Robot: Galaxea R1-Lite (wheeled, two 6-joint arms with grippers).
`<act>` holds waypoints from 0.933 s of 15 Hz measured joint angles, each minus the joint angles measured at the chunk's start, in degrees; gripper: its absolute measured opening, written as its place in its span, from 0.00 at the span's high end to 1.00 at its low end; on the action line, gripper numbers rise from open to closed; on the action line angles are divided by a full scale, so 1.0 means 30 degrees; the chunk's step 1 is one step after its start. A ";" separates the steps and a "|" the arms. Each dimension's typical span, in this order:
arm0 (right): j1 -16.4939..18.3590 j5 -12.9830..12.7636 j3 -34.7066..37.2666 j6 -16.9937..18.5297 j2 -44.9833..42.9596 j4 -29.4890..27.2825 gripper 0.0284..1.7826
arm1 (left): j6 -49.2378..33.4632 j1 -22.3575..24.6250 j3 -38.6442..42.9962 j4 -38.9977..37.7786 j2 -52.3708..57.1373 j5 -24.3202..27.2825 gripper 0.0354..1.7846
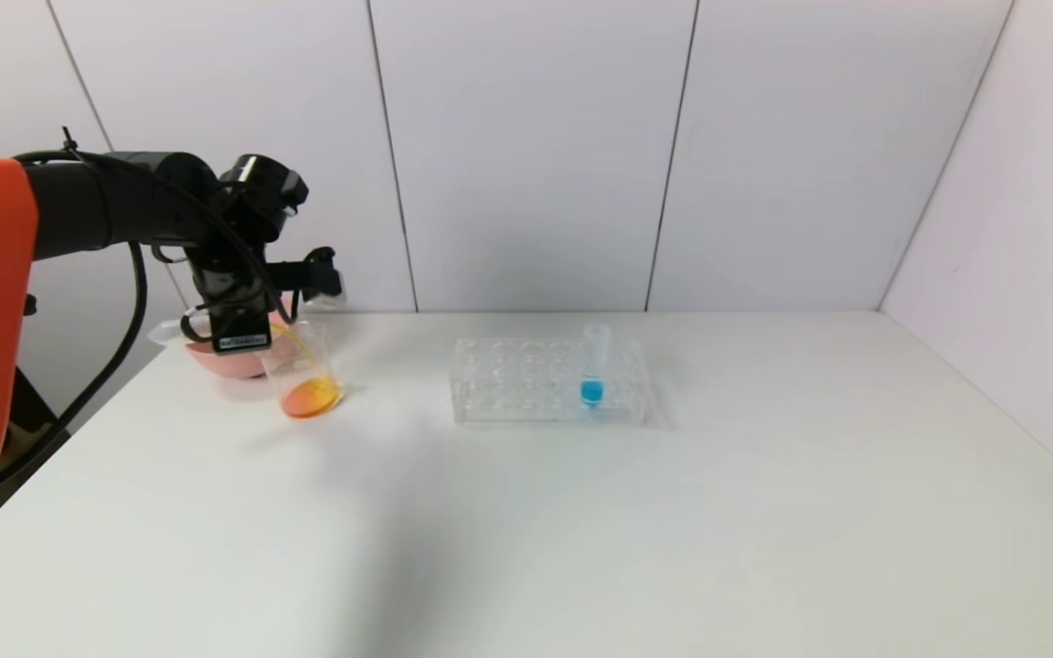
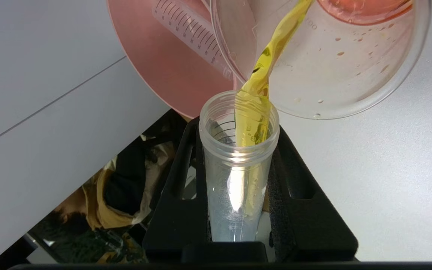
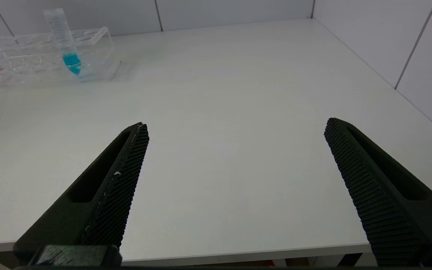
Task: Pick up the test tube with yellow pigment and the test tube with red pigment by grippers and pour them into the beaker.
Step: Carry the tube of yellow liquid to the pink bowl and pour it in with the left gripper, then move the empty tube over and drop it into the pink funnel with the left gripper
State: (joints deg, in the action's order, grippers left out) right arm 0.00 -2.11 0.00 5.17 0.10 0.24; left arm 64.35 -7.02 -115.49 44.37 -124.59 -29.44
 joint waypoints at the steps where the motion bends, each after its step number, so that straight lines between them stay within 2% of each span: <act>1: 0.0000 -0.0004 0.0000 0.0000 0.0004 0.0000 0.04 | 0.0150 -0.0154 0.0000 -0.0020 -0.0037 -0.0520 0.76; 7: 0.0000 -0.0004 0.0000 0.0000 0.0004 0.0000 0.04 | 0.0187 -0.0569 0.0158 0.0211 -0.0228 -0.1516 0.76; 14: 0.0000 -0.0004 0.0000 0.0000 0.0000 0.0000 0.04 | -0.0272 -0.0540 0.0386 0.0366 0.0284 -0.0833 0.76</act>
State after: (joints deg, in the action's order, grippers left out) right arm 0.00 -2.12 0.00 5.17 0.10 0.24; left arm 63.54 -8.64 -114.34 45.47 -123.73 -31.94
